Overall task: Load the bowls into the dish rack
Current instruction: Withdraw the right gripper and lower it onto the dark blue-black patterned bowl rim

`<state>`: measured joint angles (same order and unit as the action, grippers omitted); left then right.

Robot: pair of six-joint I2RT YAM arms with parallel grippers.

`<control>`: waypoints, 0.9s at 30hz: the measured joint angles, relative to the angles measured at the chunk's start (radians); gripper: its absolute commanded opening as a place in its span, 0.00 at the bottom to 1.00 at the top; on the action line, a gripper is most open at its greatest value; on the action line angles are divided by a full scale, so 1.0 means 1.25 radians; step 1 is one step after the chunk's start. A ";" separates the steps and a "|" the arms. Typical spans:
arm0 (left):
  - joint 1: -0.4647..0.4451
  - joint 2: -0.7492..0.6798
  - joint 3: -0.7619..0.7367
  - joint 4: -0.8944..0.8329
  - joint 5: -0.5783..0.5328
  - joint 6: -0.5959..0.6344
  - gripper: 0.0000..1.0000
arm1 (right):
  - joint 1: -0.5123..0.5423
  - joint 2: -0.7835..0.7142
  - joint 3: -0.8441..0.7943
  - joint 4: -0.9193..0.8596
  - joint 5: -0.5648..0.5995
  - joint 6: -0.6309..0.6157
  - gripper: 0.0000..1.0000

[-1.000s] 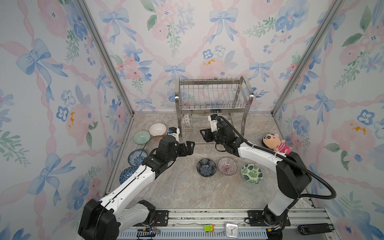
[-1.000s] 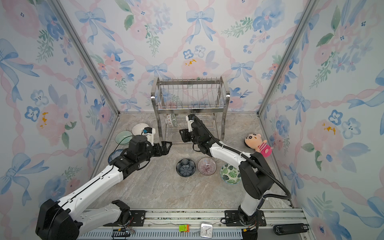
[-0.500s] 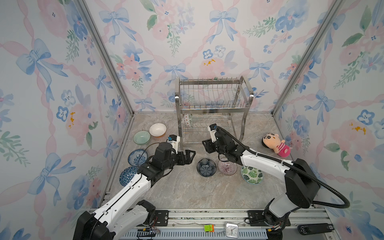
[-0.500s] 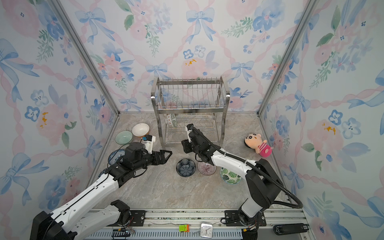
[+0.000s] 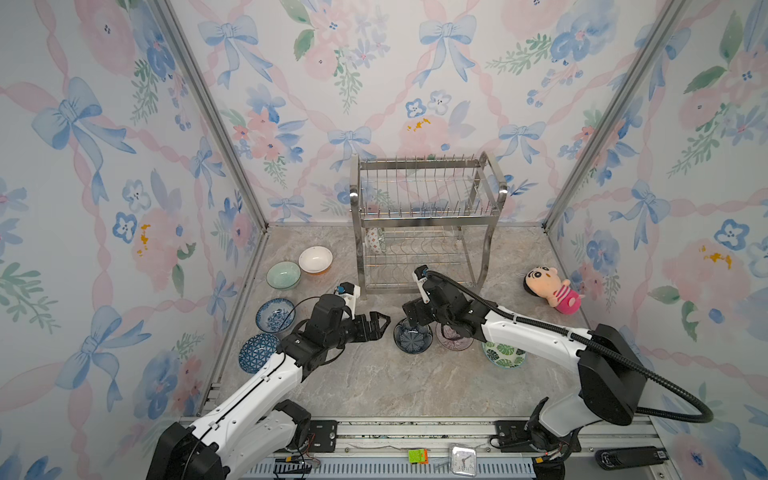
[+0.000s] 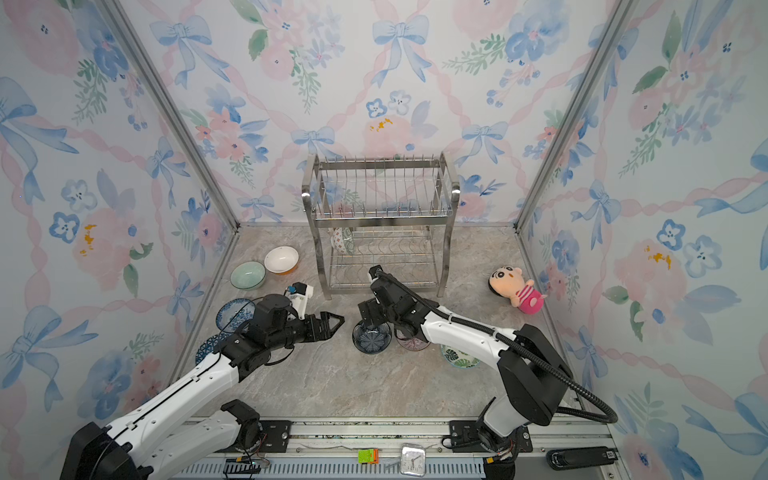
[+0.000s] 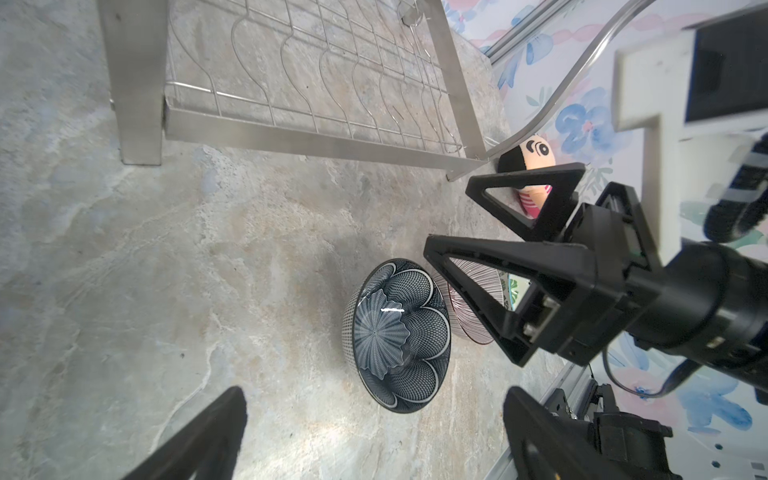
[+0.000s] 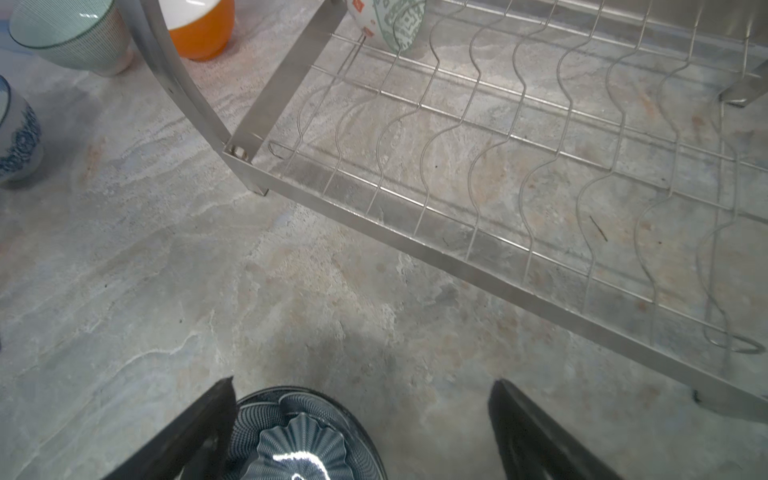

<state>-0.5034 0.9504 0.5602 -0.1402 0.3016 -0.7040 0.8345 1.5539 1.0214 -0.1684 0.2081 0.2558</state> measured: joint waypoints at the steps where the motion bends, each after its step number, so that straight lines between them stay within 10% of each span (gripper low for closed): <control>1: 0.000 0.000 -0.002 0.000 0.003 -0.001 0.98 | 0.001 0.000 0.000 -0.011 0.007 -0.009 0.97; 14: 0.000 0.000 -0.038 0.010 0.033 -0.031 0.98 | 0.036 0.018 0.000 -0.090 0.047 -0.090 0.99; 27: 0.000 -0.006 -0.059 0.030 0.038 -0.052 0.98 | 0.041 0.123 0.030 -0.090 0.038 -0.116 0.72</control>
<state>-0.5034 0.9428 0.4862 -0.1032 0.3492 -0.7692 0.8856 1.7073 1.0584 -0.2806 0.2550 0.1108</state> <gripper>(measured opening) 0.980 0.740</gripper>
